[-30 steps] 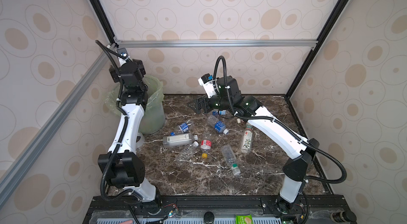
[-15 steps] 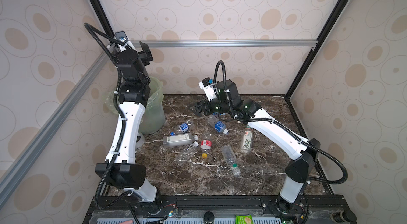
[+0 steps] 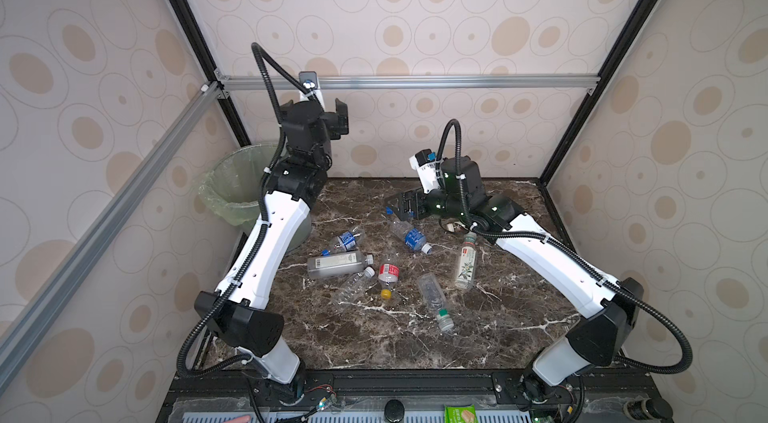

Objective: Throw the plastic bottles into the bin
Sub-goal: 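Lower the left gripper toward the crumpled clear white-capped bottle while the right arm lowers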

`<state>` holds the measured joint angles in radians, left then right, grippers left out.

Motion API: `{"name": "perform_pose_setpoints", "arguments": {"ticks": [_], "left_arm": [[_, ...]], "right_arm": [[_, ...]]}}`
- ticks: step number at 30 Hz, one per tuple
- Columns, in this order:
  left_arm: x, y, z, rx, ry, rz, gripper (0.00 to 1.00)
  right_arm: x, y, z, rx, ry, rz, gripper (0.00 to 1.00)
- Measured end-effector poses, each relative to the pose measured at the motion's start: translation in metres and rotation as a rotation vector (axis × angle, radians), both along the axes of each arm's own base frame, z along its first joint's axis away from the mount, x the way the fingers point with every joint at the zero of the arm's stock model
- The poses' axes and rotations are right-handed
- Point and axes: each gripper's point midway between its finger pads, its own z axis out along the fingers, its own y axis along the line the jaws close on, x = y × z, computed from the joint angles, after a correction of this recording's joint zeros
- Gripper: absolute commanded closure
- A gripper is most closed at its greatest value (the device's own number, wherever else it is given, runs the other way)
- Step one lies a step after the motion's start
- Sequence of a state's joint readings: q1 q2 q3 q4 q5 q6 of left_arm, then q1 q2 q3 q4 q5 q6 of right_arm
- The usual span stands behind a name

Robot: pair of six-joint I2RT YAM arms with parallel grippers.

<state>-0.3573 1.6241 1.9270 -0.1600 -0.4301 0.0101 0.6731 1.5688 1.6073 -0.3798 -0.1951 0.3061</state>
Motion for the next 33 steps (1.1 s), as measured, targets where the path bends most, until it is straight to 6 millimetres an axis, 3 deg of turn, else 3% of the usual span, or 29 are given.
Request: {"name": "perform_pose_setpoints", "arguments": {"ticks": [4, 7, 14, 20, 23, 33], "left_arm": [[-0.004, -0.024, -0.018, 0.031, 0.064, -0.038, 0.01], [-0.006, -0.036, -0.045, 0.063, 0.136, -0.048, 0.01], [-0.023, -0.059, -0.159, 0.156, 0.447, -0.097, 0.01], [-0.063, -0.046, -0.258, 0.223, 0.737, -0.105, 0.01], [-0.089, -0.034, -0.294, 0.245, 0.854, -0.099, 0.01], [-0.151, -0.034, -0.372, 0.148, 1.097, -0.192, 0.01]], "right_arm": [[-0.003, -0.027, -0.014, -0.018, 0.020, -0.049, 0.00], [-0.005, -0.049, -0.023, -0.026, 0.032, -0.086, 0.00], [-0.013, -0.074, -0.042, -0.053, 0.064, -0.123, 0.00], [-0.023, -0.080, -0.061, -0.080, 0.097, -0.119, 0.00], [-0.028, -0.082, -0.071, -0.091, 0.117, -0.116, 0.00], [-0.048, -0.090, -0.105, -0.111, 0.202, -0.110, 0.00]]}}
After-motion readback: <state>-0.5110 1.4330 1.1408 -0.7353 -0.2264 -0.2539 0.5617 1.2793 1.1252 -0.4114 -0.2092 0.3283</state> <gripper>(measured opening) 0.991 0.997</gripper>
